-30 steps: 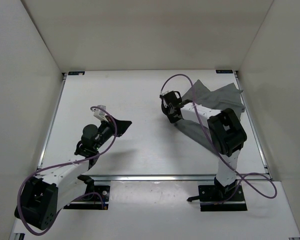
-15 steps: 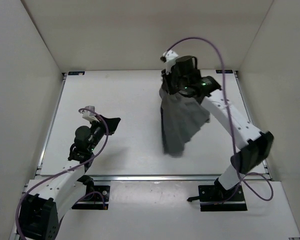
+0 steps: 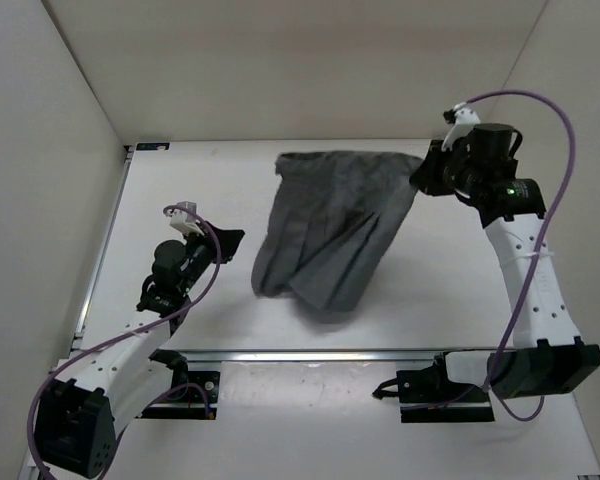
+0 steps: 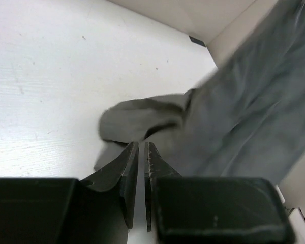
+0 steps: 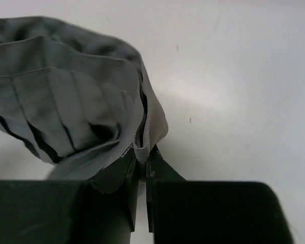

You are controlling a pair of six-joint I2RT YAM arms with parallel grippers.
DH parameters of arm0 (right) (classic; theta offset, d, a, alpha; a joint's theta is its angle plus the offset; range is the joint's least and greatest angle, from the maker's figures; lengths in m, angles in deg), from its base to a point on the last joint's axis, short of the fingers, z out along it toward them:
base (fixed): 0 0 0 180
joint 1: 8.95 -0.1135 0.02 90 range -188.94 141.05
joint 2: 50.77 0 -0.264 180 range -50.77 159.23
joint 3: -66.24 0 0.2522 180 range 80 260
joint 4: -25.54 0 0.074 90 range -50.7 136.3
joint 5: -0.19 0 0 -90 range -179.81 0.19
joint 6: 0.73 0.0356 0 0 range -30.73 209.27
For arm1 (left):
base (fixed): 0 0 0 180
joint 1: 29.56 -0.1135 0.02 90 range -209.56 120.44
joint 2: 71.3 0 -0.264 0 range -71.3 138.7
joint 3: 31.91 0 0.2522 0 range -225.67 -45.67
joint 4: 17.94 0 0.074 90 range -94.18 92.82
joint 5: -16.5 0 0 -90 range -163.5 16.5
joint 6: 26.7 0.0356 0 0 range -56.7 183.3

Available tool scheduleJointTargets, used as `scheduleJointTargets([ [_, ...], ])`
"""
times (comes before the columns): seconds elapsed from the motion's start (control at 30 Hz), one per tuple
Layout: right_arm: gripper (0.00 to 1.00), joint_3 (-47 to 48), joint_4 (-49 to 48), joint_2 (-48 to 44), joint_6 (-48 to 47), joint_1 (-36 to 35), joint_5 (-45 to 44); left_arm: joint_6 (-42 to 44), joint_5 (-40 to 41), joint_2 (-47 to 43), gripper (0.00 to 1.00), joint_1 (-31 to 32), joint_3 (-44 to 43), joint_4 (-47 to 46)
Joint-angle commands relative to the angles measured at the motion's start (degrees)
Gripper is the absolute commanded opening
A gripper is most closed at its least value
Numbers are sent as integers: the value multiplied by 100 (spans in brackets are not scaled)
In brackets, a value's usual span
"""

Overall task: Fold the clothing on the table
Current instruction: Flatten the skirt out

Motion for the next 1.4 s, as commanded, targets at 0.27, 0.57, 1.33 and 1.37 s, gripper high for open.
scheduleJointTargets([
  [0.27,0,-1313,-158,1218,131,-116,-291,438,13,1588,29,561,-1355,361],
  [0.57,0,-1462,-360,1413,166,-362,-677,-536,-759,4612,43,974,-3017,186],
  [1.33,0,-1787,-633,1220,158,-371,-475,-1057,-488,6584,58,1511,-4354,387],
  [1.37,0,-1787,-642,1228,166,-371,-501,-1100,-444,6619,57,1520,-4380,439],
])
